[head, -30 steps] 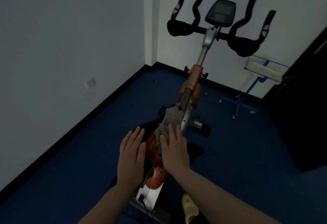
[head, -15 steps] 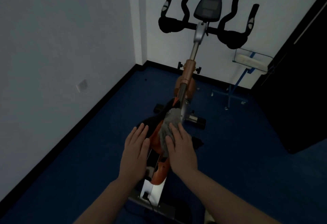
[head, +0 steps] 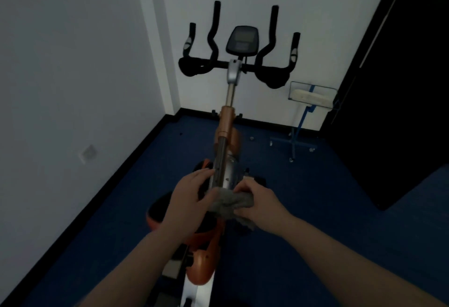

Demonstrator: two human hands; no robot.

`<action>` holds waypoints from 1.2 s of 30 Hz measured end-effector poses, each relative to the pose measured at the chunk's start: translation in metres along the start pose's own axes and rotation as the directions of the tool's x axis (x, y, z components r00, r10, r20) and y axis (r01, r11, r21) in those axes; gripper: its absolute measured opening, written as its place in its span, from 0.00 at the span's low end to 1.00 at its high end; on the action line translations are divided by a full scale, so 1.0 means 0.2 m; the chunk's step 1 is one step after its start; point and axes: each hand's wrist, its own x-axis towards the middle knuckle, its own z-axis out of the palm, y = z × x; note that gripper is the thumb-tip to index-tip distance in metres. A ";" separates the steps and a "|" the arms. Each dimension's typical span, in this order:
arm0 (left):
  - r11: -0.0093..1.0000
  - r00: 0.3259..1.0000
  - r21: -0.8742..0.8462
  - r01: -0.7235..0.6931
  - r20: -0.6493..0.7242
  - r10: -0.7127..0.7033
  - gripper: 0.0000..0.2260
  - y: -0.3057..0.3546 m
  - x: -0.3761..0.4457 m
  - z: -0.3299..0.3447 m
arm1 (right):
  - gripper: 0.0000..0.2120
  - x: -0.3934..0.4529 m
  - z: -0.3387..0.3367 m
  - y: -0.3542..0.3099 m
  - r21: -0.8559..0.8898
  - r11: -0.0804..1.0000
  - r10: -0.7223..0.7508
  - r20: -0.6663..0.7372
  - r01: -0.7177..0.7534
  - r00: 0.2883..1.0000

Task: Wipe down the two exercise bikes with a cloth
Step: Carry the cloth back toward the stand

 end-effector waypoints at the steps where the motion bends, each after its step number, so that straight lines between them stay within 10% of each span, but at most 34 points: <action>1: 0.999 0.996 0.016 -0.048 0.079 0.046 0.20 0.06 0.06 0.03 | 0.16 -0.01 -0.07 0.01 -0.004 1.000 -0.015 0.026 0.015 1.000; 7: 0.993 0.910 0.069 -0.091 0.412 0.055 0.23 0.34 0.30 0.29 | 0.21 -0.13 -0.56 0.09 0.020 0.999 -0.035 0.019 0.035 0.999; 36: 0.966 0.899 0.215 -0.141 0.437 0.034 0.09 1.17 1.46 1.24 | 0.14 0.08 -2.18 0.74 -0.269 0.953 0.050 -0.302 -0.136 0.952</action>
